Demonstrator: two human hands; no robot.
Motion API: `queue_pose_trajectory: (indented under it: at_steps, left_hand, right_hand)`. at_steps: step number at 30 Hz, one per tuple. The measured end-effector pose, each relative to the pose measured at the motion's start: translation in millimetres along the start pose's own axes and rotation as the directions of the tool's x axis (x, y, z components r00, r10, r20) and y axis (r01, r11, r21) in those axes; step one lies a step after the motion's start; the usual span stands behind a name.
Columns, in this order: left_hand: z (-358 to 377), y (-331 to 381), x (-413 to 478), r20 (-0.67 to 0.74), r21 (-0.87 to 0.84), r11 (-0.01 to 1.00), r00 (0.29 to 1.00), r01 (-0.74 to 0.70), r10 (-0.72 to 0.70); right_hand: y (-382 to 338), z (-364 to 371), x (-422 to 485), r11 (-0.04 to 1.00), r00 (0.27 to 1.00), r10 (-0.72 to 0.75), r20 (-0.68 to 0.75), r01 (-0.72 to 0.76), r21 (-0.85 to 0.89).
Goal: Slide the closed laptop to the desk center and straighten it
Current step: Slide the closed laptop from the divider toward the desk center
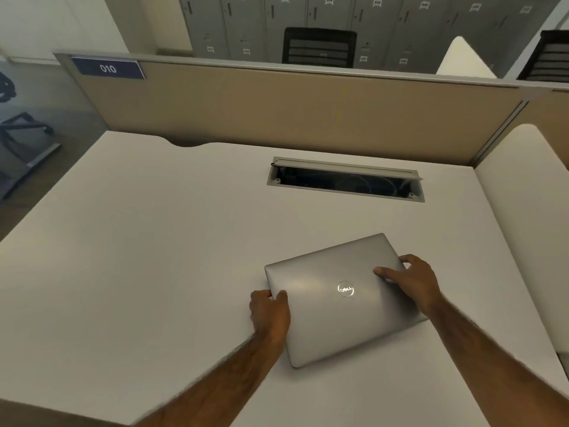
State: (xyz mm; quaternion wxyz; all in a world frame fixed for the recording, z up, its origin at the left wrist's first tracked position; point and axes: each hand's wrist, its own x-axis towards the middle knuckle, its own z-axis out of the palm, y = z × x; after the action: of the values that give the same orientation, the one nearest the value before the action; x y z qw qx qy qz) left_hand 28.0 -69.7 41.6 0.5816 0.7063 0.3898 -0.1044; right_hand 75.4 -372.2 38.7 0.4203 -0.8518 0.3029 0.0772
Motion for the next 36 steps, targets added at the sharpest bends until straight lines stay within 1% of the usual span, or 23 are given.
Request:
queue_pose_trajectory:
  at_steps: [5, 10, 15, 18, 23, 29, 36]
  left_hand:
    - [-36.6, 15.1, 40.5, -0.021, 0.021, 1.000, 1.000, -0.003, 0.004]
    - [-66.2, 31.1, 78.1, -0.006, 0.044, 0.999, 1.000, -0.025, 0.025]
    - [-85.8, 35.7, 105.9, 0.003, 0.045, 0.999, 1.000, -0.028, 0.028]
    - [-95.2, 35.1, 118.7, 0.030, 0.082, 0.996, 0.999, -0.025, 0.023]
    - [-106.0, 40.0, 137.5, 0.064, 0.092, 0.993, 0.996, -0.073, 0.067]
    - [-110.0, 45.0, 147.9, 0.077, 0.105, 0.992, 0.996, -0.062, 0.054]
    - [-117.5, 50.4, 142.6, 0.062, 0.199, 0.975, 0.994, -0.095, 0.085]
  right_hand:
    - [-31.0, 41.9, -4.6, 1.000, 1.000, -0.012, -0.006, 0.012, -0.022]
    - [-54.2, 77.1, -11.5, 1.000, 1.000, -0.002, -0.010, 0.002, -0.013]
    - [-63.3, 105.8, -24.2, 1.000, 1.000, 0.024, -0.015, -0.024, 0.013]
    - [-64.6, 118.9, -30.4, 0.999, 0.999, 0.043, -0.023, -0.043, 0.013]
    - [-73.3, 132.9, -34.3, 0.998, 0.997, 0.061, -0.043, -0.059, 0.038]
    - [-78.0, 138.5, -38.1, 0.997, 0.996, 0.074, -0.057, -0.072, 0.036]
    - [-86.0, 143.4, -37.9, 0.997, 0.995, 0.078, -0.064, -0.076, 0.019]
